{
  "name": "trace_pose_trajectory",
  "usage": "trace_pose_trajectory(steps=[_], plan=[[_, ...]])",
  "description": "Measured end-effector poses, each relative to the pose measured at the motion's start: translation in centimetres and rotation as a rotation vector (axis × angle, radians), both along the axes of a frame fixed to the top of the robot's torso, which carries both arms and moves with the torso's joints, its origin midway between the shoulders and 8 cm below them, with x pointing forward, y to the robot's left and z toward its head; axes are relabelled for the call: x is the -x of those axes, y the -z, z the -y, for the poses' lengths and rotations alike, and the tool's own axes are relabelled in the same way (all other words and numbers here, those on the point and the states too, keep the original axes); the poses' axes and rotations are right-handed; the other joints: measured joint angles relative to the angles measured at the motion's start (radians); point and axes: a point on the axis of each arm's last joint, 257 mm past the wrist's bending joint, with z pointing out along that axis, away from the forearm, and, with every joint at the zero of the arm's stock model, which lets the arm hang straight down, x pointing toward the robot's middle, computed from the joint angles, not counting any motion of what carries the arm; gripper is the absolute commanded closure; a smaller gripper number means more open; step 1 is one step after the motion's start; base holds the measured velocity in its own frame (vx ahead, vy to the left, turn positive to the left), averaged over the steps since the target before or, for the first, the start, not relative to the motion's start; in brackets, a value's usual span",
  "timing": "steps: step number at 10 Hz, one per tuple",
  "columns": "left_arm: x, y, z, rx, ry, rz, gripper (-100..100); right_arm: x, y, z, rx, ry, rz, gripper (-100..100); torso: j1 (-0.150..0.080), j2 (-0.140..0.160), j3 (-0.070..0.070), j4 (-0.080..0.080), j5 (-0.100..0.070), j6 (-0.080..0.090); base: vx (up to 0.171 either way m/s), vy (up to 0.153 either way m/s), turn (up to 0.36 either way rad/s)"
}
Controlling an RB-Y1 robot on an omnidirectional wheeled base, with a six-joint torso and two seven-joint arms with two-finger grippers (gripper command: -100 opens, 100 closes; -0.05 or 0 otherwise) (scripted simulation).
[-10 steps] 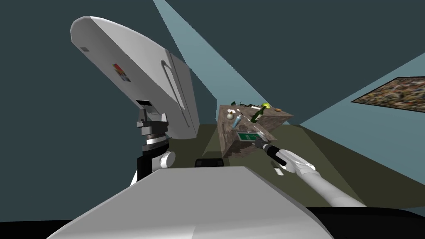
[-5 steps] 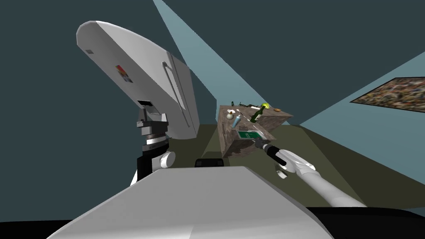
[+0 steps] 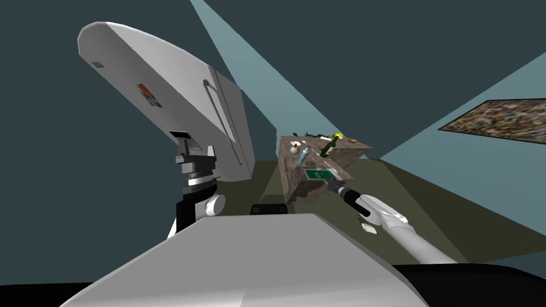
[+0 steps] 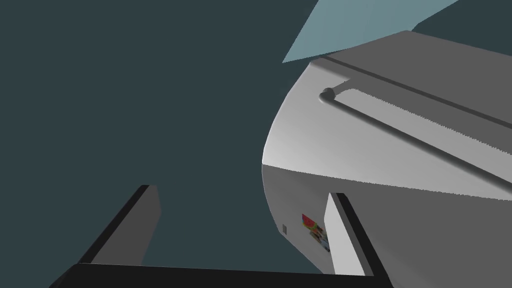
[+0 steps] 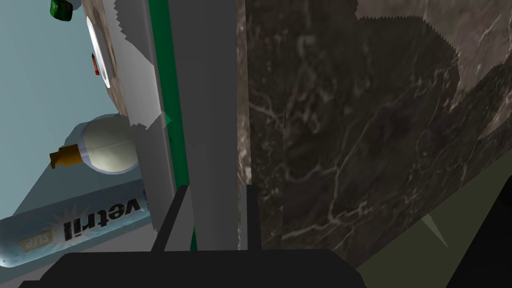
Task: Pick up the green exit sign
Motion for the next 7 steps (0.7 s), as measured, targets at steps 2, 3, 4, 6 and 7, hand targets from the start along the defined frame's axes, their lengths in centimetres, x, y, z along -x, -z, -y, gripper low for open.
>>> trace_pose_trajectory(steps=[2,3,4,6,7], plan=[[0.0,0.0,0.0,0.000,0.000,0.000,0,0.8,-0.1,-0.8,-0.010,-0.026,0.003,100,-0.001,0.001,0.001,0.000,0.000,0.001,0.089,-0.003,-0.083],[0.0,0.0,0.0,0.000,0.000,0.000,0,1.2,-0.2,-0.9,-0.013,-0.032,0.005,100,-0.001,0.002,0.001,0.001,0.001,0.000,0.083,0.015,-0.081],[0.0,0.0,0.0,0.000,0.000,0.000,0,1.6,-0.2,-1.0,-0.013,-0.041,0.006,100,0.001,0.002,0.001,0.001,0.001,0.001,0.064,0.018,-0.044],[0.0,0.0,0.0,0.000,0.000,0.000,0,2.4,-0.4,-1.1,-0.012,-0.053,0.007,100,0.001,0.003,0.002,0.001,0.002,0.001,0.059,0.010,-0.055],[0.0,0.0,0.0,0.000,0.000,0.000,0,2.8,-0.4,-1.1,-0.012,-0.056,0.007,100,0.001,0.004,0.003,0.002,0.002,0.000,0.069,0.002,-0.079]])
